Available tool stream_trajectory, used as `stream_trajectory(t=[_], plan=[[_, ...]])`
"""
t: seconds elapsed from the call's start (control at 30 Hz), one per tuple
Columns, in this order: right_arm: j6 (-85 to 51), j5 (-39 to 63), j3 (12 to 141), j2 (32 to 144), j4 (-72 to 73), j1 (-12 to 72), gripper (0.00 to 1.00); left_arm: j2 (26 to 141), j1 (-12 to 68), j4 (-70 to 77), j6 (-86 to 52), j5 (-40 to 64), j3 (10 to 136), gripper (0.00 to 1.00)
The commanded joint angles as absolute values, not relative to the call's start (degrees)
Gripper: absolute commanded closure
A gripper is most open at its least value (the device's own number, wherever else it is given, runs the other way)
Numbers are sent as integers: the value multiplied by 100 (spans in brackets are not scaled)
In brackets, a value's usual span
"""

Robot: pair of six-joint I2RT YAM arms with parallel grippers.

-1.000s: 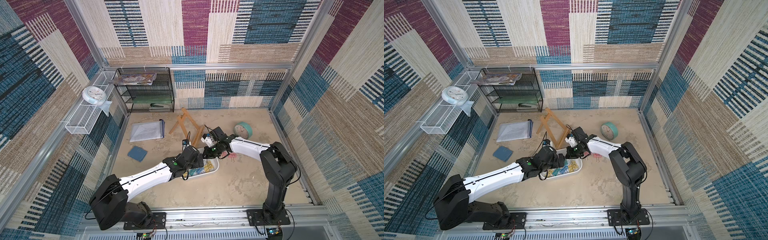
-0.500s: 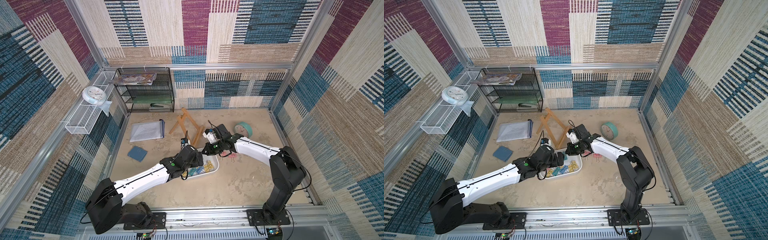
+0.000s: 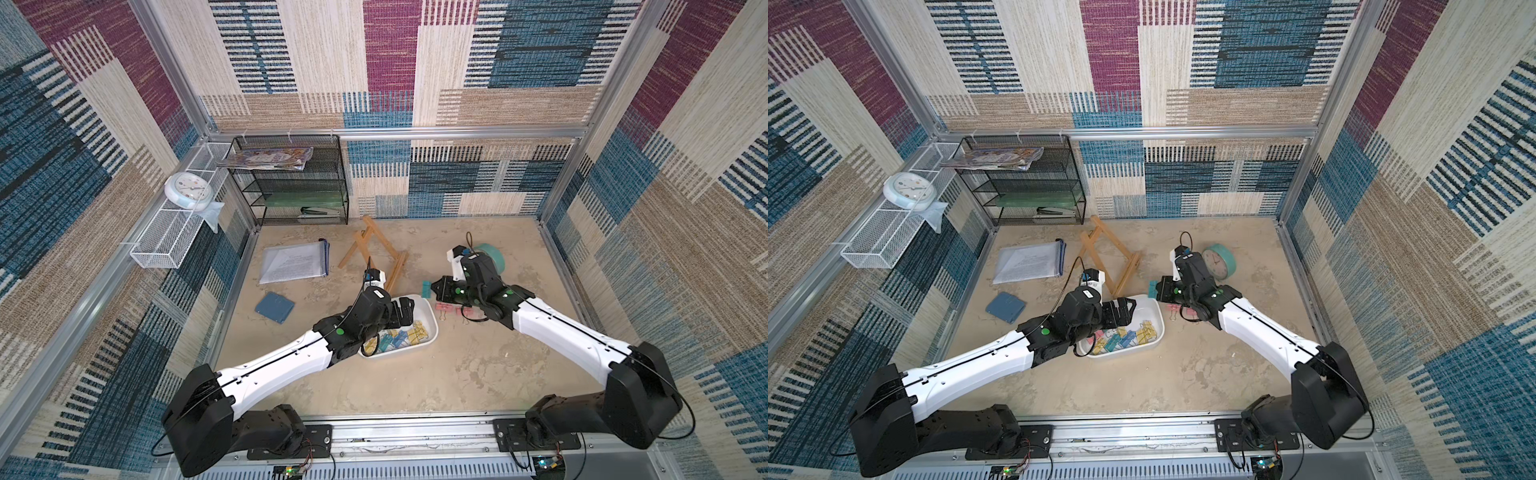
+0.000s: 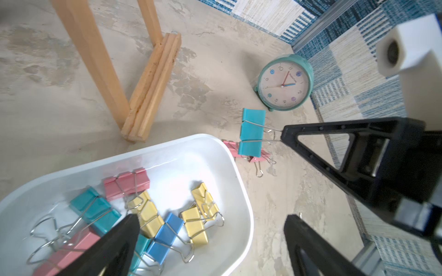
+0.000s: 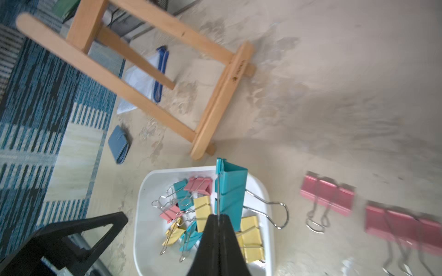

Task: Take out the binder clips from the storage box
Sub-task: Place the binder clip at the center of the board.

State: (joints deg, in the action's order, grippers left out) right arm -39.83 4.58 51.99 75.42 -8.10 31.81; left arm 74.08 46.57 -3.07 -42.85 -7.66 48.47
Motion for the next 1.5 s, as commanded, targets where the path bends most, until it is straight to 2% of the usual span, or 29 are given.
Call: stream_trajectory(t=[0.0,0.17,0.5,0.8,1.3,1.47], plan=[[-4943,-658,4667,6904,-359,2988,100,7675,4674,24,-4132,-281,5074,2],[-5742,-1153,3850,5986,-255,2541,100,8216,4853,18,-4012,18,5504,2],[-7529,-431,2935,5678,-687,1428,100,9168,5264,-226,-3747,439,6465,1],[-8743,-1053,2228,5292,-496,1232,100,9614,5421,-421,-3707,667,6841,1],[-8974,-865,2192,6647,831,1234,100,9761,5427,-817,-3656,536,7043,1],[-8649,-606,2487,7174,792,1231,100,9735,5422,-844,-3662,477,7014,1]])
